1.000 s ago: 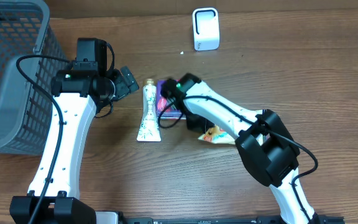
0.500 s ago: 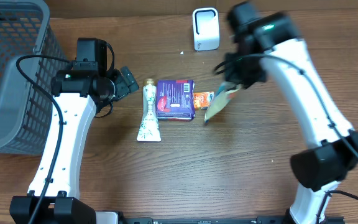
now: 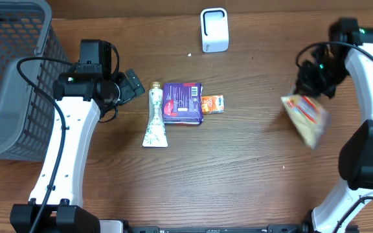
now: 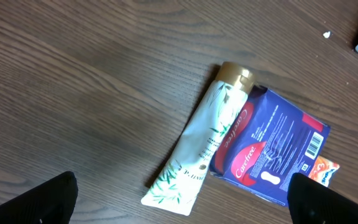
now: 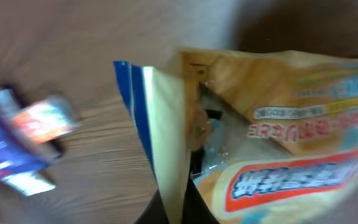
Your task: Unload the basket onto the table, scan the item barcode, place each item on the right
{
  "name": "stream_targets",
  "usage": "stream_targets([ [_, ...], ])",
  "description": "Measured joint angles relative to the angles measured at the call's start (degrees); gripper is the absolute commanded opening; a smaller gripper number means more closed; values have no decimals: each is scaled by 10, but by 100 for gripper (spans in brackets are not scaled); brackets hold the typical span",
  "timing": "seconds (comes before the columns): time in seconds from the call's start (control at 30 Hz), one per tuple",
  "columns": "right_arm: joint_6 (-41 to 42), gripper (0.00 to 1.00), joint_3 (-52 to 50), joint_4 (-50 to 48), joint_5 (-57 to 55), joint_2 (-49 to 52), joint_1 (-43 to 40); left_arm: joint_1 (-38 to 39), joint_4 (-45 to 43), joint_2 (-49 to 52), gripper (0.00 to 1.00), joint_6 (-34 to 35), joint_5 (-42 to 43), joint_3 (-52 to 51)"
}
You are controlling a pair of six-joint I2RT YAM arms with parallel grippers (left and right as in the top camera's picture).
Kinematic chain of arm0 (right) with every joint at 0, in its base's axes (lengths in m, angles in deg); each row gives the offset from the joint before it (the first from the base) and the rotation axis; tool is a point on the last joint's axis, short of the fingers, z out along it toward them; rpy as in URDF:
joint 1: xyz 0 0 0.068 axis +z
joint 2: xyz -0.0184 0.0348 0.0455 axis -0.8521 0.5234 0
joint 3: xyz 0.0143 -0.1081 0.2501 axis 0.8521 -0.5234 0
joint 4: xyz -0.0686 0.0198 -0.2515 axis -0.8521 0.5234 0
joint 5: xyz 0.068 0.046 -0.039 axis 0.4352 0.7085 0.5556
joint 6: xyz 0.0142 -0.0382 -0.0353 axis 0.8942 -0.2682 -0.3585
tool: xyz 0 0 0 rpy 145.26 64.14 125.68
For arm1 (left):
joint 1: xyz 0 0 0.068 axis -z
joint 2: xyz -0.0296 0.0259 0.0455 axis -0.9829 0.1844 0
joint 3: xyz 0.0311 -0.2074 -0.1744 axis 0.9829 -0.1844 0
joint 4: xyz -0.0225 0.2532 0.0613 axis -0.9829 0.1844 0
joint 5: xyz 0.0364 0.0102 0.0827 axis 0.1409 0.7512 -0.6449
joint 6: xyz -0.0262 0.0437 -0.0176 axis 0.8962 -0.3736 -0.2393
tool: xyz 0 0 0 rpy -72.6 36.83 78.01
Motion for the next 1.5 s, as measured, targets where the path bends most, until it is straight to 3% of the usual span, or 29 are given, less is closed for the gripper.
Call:
stream_targets([
  [0.23,13,4,-13,10,-10,2,-78,0,0,0,100,0,0,0],
  [0.4,15,4,37,6,18,2,-74,0,0,0,100,0,0,0],
  [0.8,15,4,79,-96,283,2,-17,0,0,3,100,0,0,0],
  [0.93,15,4,78,-111,318,2,-18,0,1,15,100,0,0,0],
  [1.17,15,4,23,-112,265,4,-19,0,2,45,100,0,4,0],
  [1.33,37,4,-30,-80,154,15,-28,0,2,45,100,-1,6,0],
  [1.5,49,4,-21,-26,65,24,-51,0,1,45,100,-3,7,0],
])
